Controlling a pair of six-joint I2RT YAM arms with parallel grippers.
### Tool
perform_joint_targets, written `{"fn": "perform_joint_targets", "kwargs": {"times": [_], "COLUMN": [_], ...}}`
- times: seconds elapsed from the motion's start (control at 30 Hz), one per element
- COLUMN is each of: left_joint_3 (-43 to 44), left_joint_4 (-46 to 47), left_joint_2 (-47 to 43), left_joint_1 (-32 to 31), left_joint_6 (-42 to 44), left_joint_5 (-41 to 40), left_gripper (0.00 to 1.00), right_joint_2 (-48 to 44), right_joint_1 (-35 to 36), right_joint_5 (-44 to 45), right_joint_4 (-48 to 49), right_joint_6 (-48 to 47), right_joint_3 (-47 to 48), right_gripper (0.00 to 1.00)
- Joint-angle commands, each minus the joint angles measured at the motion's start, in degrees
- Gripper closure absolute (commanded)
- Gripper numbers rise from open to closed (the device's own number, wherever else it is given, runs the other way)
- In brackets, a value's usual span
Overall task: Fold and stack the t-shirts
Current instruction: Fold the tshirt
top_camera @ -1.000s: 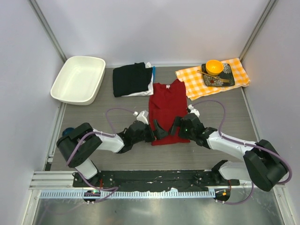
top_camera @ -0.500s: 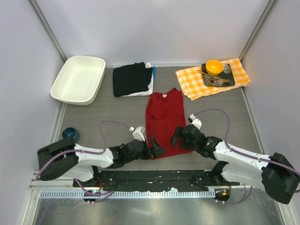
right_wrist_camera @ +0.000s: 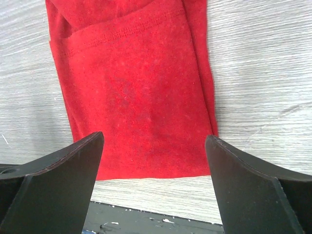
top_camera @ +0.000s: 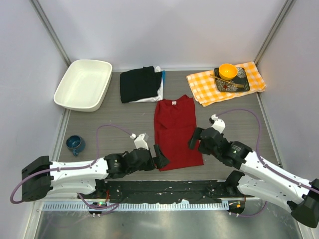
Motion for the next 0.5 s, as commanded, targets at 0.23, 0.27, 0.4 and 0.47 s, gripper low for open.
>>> {"fn": "perform_joint_targets", "kwargs": {"times": [0.23, 0.27, 0.4, 0.47], "left_joint_3": [0.0, -0.3, -1.1, -1.5], "left_joint_4": [-9.0, -8.2, -2.8, -1.3], "left_joint_2": [1.6, 2.1, 5.4, 7.0], "left_joint_1": [-1.1, -1.3, -1.4, -1.4], "left_joint_6": [-6.2, -6.3, -6.9, -7.5], "left_joint_5": [-1.4, -1.1, -0.5, -0.1], "left_gripper": [0.05, 0.06, 0.09, 0.14], "right_joint_2": [-5.9, -6.0, -6.2, -6.1], "right_joint_1": [0.4, 0.4, 0.4, 0.4], "right_joint_5": [0.7, 0.6, 0.0, -0.4], "right_joint_4": [-8.4, -8.3, -7.7, -7.4], "right_joint_6": [2.7, 2.9, 3.0, 3.0], "right_joint_3": [-4.0, -4.1, -4.7, -5.1], "right_gripper": [0.1, 0.1, 0.1, 0.1]}}
